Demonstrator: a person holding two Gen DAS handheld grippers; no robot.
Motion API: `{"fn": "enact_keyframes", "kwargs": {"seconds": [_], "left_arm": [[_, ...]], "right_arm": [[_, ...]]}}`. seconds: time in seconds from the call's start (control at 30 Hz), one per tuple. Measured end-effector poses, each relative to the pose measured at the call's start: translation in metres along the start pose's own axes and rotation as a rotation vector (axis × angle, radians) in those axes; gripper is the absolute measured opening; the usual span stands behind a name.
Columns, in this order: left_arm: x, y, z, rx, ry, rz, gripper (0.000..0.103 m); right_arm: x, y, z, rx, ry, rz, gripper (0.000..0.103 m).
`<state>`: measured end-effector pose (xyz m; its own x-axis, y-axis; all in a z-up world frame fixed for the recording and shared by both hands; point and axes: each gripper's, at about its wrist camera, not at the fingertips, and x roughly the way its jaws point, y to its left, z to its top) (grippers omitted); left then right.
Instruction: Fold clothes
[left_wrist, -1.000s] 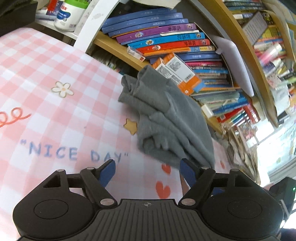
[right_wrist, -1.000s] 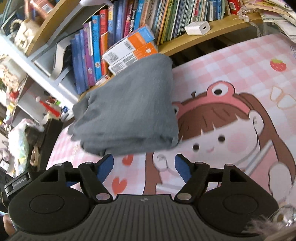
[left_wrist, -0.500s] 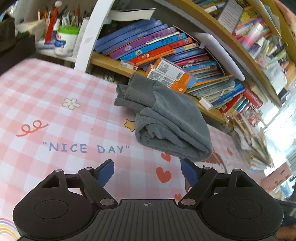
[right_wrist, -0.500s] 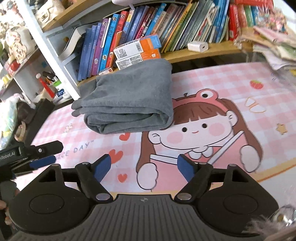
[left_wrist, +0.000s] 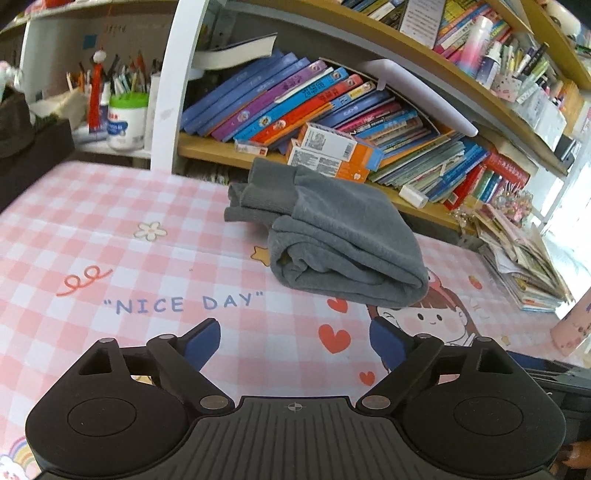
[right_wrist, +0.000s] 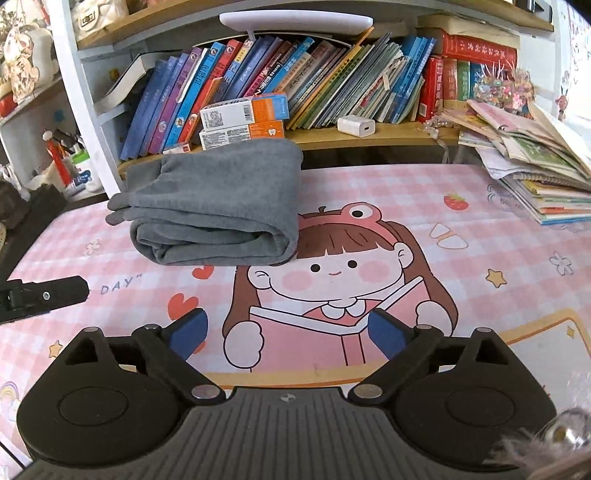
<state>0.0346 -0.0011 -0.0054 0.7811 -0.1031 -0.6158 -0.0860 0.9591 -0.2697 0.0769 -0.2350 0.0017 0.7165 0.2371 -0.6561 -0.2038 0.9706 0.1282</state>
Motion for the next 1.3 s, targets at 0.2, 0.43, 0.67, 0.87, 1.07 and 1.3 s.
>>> {"fn": "enact_keyframes", "kwargs": {"seconds": [0.2,0.43,0.67,0.87,1.07,1.3], "left_arm": [[-0.0026,-0.0016,0.0005,0.021,-0.011,0.031,0.097],[-0.005,-0.0038,-0.0006,0.048,-0.028,0.046,0.099],[-0.0042,-0.0044,-0.0011,0.051,-0.024,0.053,0.102],[-0.0012,-0.0032,-0.0015,0.049,-0.001,0.062,0.103],[0.0005,-0.0025,-0.0025,0.053,0.002,0.074,0.103],[0.001,-0.0016,-0.0023,0.041,0.007,0.069,0.103]], "right_arm": [[-0.0002,0.0073,-0.0014,-0.041,0.002,0.005,0.098],[0.0009,0.0095,-0.002,-0.05,0.009,0.006,0.1],[0.002,0.0082,-0.0026,-0.042,0.016,0.005,0.1],[0.0024,0.0077,-0.0027,-0.041,0.02,0.005,0.1],[0.0033,0.0082,-0.0029,-0.043,0.025,0.005,0.101],[0.0046,0.0086,-0.003,-0.048,0.033,0.007,0.101]]}}
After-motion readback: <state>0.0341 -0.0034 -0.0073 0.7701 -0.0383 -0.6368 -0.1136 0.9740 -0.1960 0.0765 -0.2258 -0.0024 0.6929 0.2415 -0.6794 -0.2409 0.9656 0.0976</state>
